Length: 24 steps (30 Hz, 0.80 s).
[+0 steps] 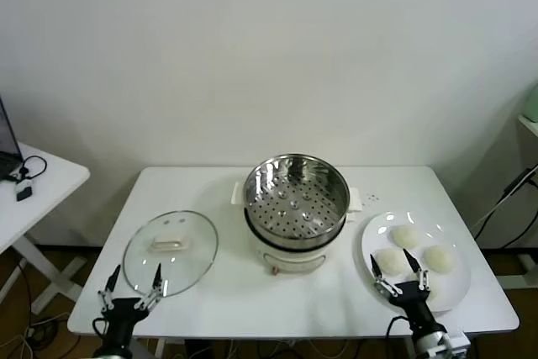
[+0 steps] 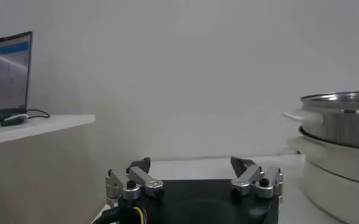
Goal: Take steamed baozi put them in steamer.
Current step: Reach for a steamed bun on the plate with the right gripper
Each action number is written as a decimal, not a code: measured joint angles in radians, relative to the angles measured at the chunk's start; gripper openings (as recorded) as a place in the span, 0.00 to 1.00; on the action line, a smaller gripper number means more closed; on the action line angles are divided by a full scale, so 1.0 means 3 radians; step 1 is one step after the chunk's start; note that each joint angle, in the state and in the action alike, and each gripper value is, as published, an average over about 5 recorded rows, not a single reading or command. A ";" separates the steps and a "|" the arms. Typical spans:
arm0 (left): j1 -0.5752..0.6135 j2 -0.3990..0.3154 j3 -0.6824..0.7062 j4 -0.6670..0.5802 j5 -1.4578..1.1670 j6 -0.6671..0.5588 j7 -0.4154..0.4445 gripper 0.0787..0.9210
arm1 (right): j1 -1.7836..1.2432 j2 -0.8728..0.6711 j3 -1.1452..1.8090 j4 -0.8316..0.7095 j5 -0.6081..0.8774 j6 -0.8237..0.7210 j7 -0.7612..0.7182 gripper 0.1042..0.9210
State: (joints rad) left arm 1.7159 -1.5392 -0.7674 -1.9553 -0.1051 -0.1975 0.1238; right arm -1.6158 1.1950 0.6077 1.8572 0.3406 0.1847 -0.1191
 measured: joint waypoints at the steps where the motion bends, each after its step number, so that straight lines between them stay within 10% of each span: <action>1: -0.0003 0.0000 0.0001 -0.0002 0.0000 0.0000 0.0000 0.88 | 0.0011 -0.0013 0.0012 -0.0003 -0.0005 -0.0013 -0.0011 0.88; 24: -0.0168 0.0008 0.0121 -0.0076 -0.0105 0.0194 -0.0060 0.88 | 0.1946 -0.1801 -0.0745 -0.1215 -0.0335 -0.0424 -0.1658 0.88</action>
State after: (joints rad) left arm 1.6656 -1.5367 -0.7311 -1.9782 -0.1367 -0.1392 0.1059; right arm -1.0321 0.6547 0.3843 1.4927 0.2401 0.0576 -0.6164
